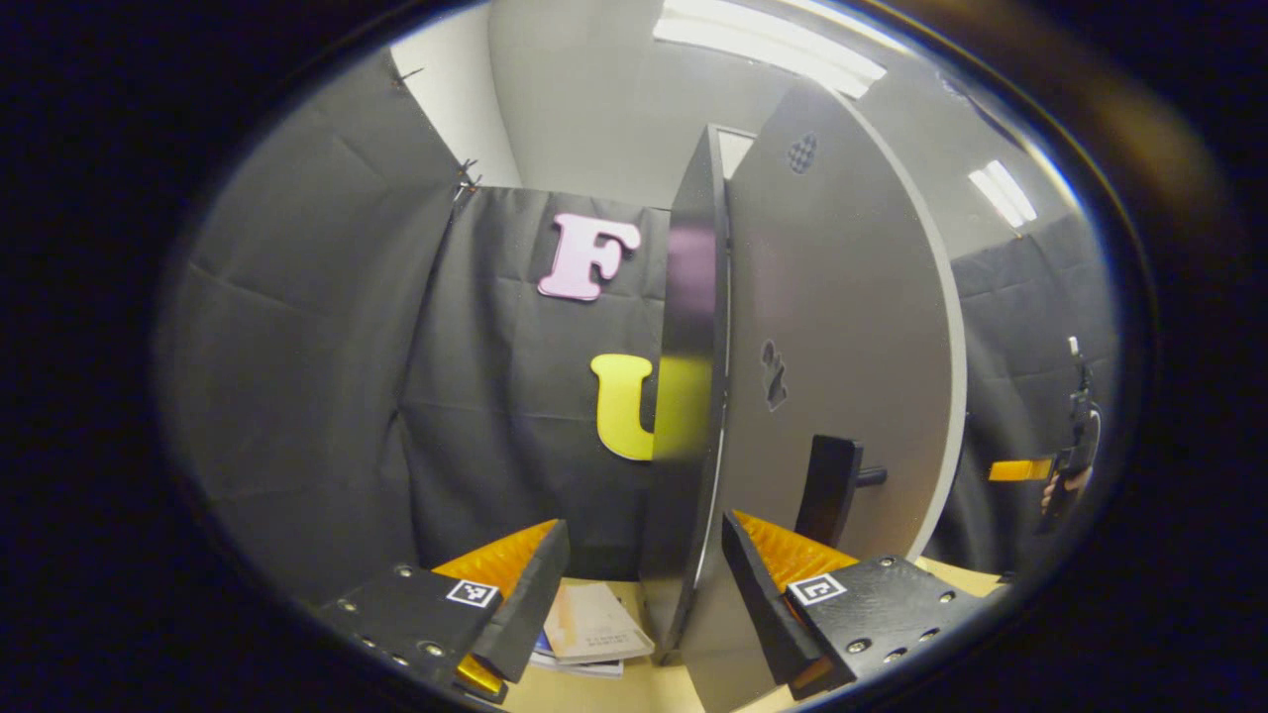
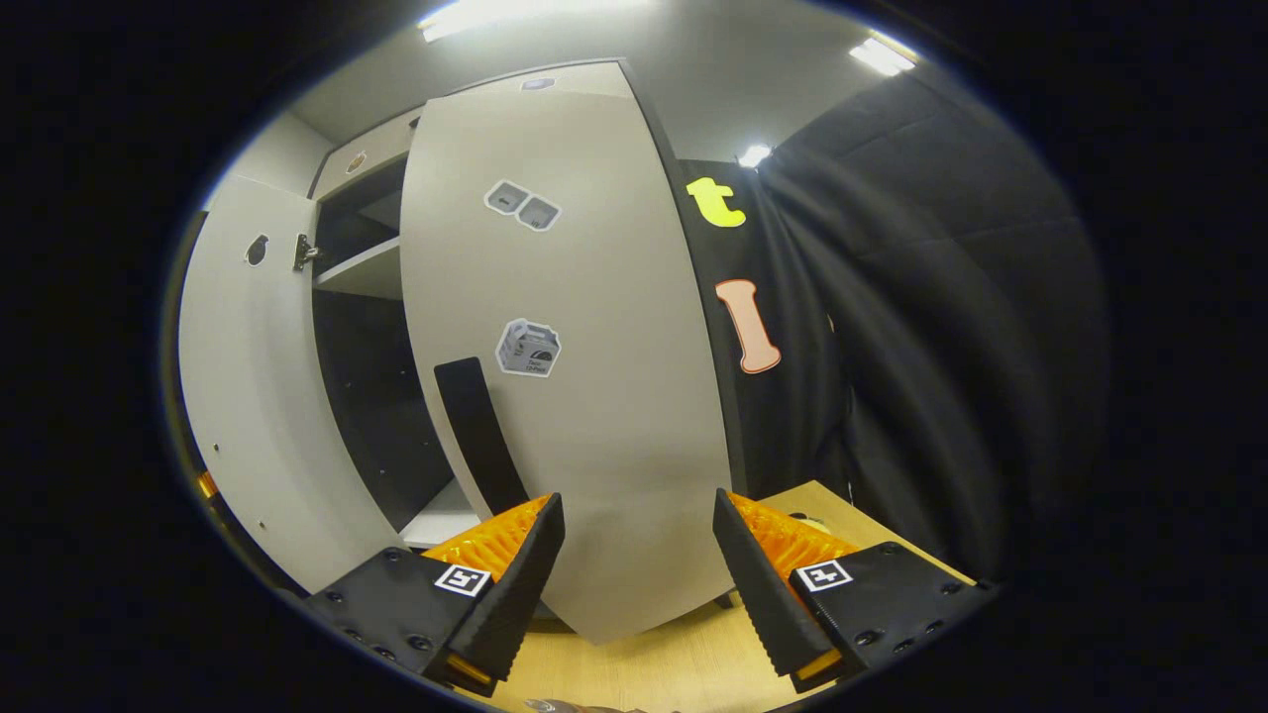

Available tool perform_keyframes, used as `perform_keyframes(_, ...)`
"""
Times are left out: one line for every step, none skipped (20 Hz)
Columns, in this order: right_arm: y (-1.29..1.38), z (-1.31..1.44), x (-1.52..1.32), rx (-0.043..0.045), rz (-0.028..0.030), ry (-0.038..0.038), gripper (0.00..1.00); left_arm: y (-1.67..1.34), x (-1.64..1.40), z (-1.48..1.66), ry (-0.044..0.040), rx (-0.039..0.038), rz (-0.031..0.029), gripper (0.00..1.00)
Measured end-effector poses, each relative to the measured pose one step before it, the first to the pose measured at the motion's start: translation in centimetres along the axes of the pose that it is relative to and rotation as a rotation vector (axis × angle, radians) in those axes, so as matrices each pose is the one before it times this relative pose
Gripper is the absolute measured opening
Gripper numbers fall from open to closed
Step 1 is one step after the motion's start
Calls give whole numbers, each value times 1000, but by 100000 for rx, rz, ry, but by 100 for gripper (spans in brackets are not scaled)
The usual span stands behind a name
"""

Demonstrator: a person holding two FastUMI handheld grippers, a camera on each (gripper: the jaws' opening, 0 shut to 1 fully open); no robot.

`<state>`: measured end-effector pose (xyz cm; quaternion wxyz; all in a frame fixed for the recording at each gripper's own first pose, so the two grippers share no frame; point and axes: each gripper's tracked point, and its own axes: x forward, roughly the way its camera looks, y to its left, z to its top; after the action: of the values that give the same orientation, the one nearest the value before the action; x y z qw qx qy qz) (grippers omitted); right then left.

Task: Grasp the bottle in the cabinet with the left hand and place it on the coaster, then close the right door with the right hand and the left door with the left hand.

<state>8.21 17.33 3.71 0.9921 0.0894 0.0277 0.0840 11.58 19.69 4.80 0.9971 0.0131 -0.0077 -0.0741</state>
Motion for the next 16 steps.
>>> perform_keyframes(-303,-90,-19,-83,-211,-87,96,-221,255,157,529,2490,744,97)
perform_keyframes(-391,-193,-82,168,-310,-135,96,-47,-129,134,502,1720,629,97)
perform_keyframes(-446,-137,-64,136,-505,-44,96,-61,-272,54,843,1500,1053,96)
perform_keyframes(-432,-253,222,50,-614,292,96,-99,-44,172,576,1921,1076,96)
perform_keyframes(-576,-283,207,79,-476,634,96,-107,-25,188,407,1579,1003,96)
perform_keyframes(-495,-391,118,189,-425,907,96,-278,-18,-110,688,106,554,90)
perform_keyframes(-542,-299,254,10,-154,1004,96,-311,-69,-126,427,-1095,258,96)
perform_keyframes(-429,-163,256,-519,-38,504,96,-335,-83,-56,194,-1038,393,96)
perform_keyframes(-437,-12,238,-649,98,114,96,-297,-120,29,241,-389,481,82)
perform_keyframes(-261,-22,126,-677,513,-58,96,-426,-106,29,191,194,550,89)
perform_keyframes(-305,1,316,-671,323,128,96,-499,-14,119,225,465,462,96)
perform_keyframes(-385,-147,263,-463,450,236,96,-688,86,110,176,184,273,96)
perform_keyframes(-301,3,356,-134,540,339,96,-716,20,-184,242,-219,160,96)
perform_keyframes(-262,-205,240,275,464,406,96,-771,-93,15,173,-202,-99,94)
perform_keyframes(-264,5,200,583,641,254,96,-847,17,125,203,-47,-270,92)
perform_keyframes(-321,18,291,593,486,97,96,-953,77,153,66,29,-301,89)
